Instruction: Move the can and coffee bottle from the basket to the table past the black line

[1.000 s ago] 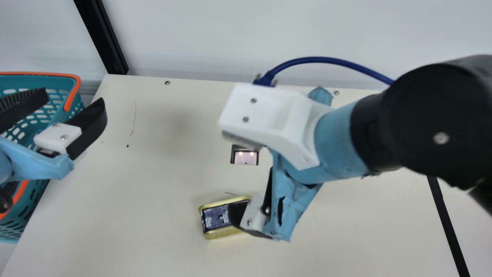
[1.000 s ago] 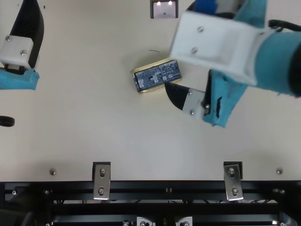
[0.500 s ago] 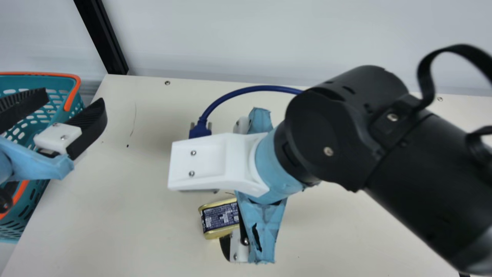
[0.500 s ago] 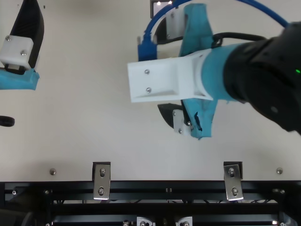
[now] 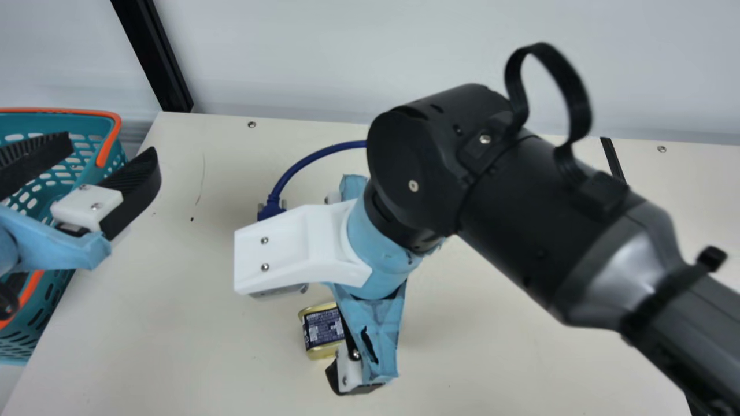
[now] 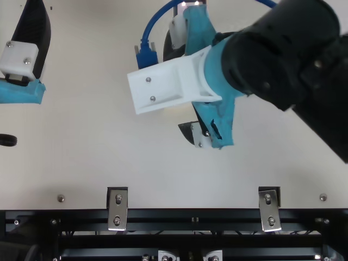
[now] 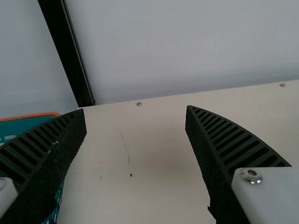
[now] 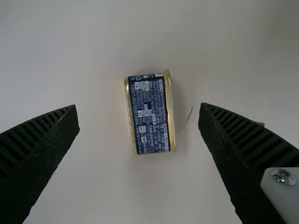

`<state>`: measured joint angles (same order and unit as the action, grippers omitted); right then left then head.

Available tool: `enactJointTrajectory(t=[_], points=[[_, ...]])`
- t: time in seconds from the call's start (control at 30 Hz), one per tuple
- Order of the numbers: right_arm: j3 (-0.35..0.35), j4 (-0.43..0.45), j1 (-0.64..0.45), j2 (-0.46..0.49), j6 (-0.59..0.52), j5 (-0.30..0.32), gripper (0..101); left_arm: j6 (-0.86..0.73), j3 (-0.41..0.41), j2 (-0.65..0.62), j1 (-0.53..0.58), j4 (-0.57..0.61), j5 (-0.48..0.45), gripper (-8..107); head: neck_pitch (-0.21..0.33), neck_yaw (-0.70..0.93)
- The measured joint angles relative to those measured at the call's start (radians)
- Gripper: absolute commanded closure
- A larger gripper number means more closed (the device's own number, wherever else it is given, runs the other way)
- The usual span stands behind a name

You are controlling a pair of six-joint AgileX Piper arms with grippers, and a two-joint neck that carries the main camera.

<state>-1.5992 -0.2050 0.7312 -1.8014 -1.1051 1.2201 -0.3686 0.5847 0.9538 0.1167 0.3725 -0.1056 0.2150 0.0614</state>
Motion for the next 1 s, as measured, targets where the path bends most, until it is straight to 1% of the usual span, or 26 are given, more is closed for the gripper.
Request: enactJointTrajectory(t=[0.23,0.53,0.73,1.0], points=[[-0.012,-0.015,-0.010,-0.056,-0.025,-0.006,0,0.000,0.000,0.000,0.000,0.000,0.000,9,0.000,0.000],[0.017,-0.025,-0.029,-0.112,-0.049,-0.060,0,0.000,0.000,0.000,0.000,0.000,0.000,9,0.000,0.000],[0.032,-0.029,-0.040,-0.140,-0.063,-0.083,0,0.000,0.000,0.000,0.000,0.000,0.000,9,0.000,0.000],[0.060,-0.032,-0.053,-0.158,-0.071,-0.120,0,0.000,0.000,0.000,0.000,0.000,0.000,9,0.000,0.000]])
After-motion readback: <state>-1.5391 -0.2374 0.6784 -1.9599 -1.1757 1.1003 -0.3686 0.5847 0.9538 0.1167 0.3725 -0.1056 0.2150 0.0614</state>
